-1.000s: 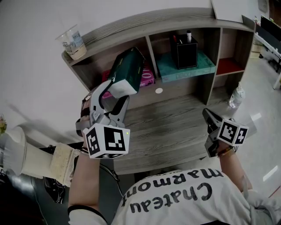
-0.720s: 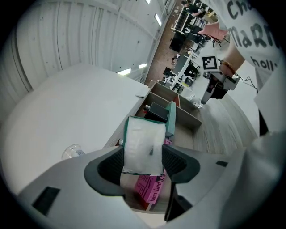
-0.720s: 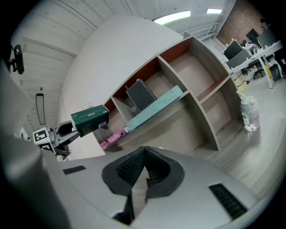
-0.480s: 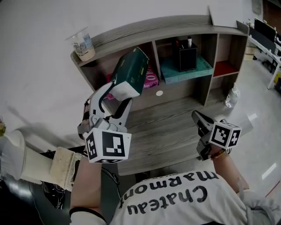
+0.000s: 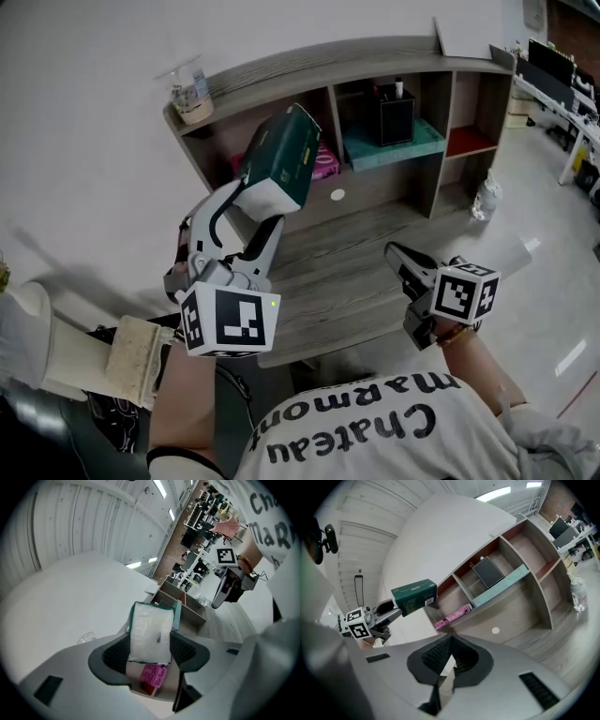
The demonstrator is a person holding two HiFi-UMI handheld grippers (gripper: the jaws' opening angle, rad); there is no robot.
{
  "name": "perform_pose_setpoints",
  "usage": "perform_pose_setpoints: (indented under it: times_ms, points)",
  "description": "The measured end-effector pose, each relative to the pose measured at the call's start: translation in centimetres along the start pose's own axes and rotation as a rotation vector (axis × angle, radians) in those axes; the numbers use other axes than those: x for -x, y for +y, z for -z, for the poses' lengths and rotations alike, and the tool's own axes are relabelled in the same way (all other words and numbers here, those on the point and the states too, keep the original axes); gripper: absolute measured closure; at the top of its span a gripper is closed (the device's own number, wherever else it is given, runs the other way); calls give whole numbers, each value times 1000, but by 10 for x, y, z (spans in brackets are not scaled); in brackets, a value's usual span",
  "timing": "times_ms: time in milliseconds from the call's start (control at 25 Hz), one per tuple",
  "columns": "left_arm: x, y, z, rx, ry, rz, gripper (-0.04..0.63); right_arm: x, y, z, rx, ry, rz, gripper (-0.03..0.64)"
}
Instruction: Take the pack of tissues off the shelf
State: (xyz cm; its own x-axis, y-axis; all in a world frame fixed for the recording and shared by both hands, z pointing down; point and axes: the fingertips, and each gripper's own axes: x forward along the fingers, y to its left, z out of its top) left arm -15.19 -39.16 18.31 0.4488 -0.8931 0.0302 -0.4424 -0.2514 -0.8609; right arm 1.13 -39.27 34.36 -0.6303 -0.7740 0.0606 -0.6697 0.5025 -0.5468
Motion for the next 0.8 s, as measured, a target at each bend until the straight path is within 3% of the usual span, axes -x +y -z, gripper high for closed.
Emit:
perform_pose_setpoints:
  times_ms: [360, 800]
  points:
    - [36, -12, -8, 38, -58, 22, 324, 27, 33, 20, 53, 14, 58, 609]
    - [79, -41, 4, 114, -79, 61, 324, 53, 64, 67, 26, 37, 93, 609]
